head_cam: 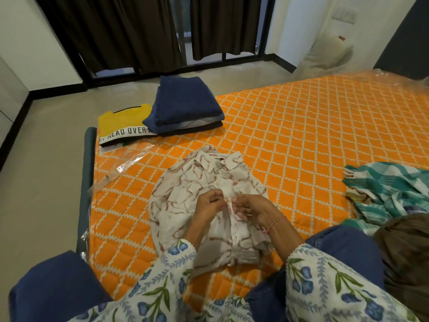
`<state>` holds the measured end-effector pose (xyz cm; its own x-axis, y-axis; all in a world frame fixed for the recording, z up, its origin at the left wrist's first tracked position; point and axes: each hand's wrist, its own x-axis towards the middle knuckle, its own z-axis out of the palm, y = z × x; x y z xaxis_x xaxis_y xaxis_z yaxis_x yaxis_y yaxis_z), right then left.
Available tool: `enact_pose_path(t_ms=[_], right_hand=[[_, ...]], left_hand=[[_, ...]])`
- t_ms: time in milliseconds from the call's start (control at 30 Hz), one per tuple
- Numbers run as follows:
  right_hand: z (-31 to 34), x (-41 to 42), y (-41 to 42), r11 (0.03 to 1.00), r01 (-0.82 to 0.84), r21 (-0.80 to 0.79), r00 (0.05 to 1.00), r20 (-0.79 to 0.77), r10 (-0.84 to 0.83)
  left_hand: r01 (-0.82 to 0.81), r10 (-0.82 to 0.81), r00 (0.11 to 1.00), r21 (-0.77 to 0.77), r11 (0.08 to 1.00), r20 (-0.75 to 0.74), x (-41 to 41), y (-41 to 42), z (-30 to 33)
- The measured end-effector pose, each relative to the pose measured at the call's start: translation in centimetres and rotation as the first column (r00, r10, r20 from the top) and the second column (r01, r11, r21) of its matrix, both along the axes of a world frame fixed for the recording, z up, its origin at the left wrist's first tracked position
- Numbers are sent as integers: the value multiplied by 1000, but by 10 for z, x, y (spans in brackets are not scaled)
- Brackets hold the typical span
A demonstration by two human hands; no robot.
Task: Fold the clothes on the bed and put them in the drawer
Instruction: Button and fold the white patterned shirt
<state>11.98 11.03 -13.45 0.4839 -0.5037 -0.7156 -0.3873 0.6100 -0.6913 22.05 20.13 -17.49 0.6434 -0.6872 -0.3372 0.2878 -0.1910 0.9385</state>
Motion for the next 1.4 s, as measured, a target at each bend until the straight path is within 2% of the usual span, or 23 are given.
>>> enact_pose_path(t_ms=[33,100,200,367,467,533,567,600,633,700,800,900,967,1067,1167,1300,1367,1400], right_hand=[[0,1,-2,999,-16,34,1000,27,15],[-4,5,-3,999,-4,41,998,65,1],[-7,16,-4,998,51,-22,996,78,-49],[-3,39,-14,985,159,-68,984,96,-152],[-4,50,-22,960,244,-138,965,135,-225],[-10,55,-23,948,235,-213,970,117,-215],[-15,55,-21,936,186,-300,983,67,-173],[-22,54,-19,898,83,-432,994,-33,-108],[-27,51,-15,817,-61,-573,985,-167,-44],[-32,41,-2,630,-323,-707,924,-379,49],[-40,28,21,454,-538,-710,838,-509,198],[-53,18,35,275,-686,-673,726,-657,204],[-60,13,40,243,-744,-623,666,-721,193],[-63,8,42,271,-754,-599,651,-737,181],[-58,8,38,369,-675,-639,723,-673,157],[-60,2,21,594,-416,-689,885,-456,92],[-56,-3,15,728,-237,-643,941,-340,6],[-53,-6,14,821,-94,-563,972,-230,-47]], left_hand=[[24,-25,997,-29,999,-67,4,1,2],[46,-50,995,-47,998,-88,10,1,7],[94,-96,992,19,995,79,16,-3,13],[137,-217,928,265,954,303,20,-5,-1],[151,-265,909,338,929,322,21,1,-15],[112,-204,945,333,936,254,23,3,-21],[107,-182,963,335,936,200,23,3,-23],[117,-175,973,333,936,150,22,5,-25],[133,-182,976,329,935,122,22,5,-25],[144,-186,977,314,939,109,22,6,-28],[106,-172,971,347,932,164,22,4,-32],[111,-196,957,357,928,213,21,3,-38],[134,-267,912,390,911,311,19,5,-42],[158,-395,798,475,866,455,13,6,-44],[119,-449,715,538,834,536,4,3,-42],[49,-455,686,589,807,567,-4,-2,-41],[39,-437,691,575,818,576,-7,-6,-39],[27,-404,718,557,830,567,-8,-8,-36]])
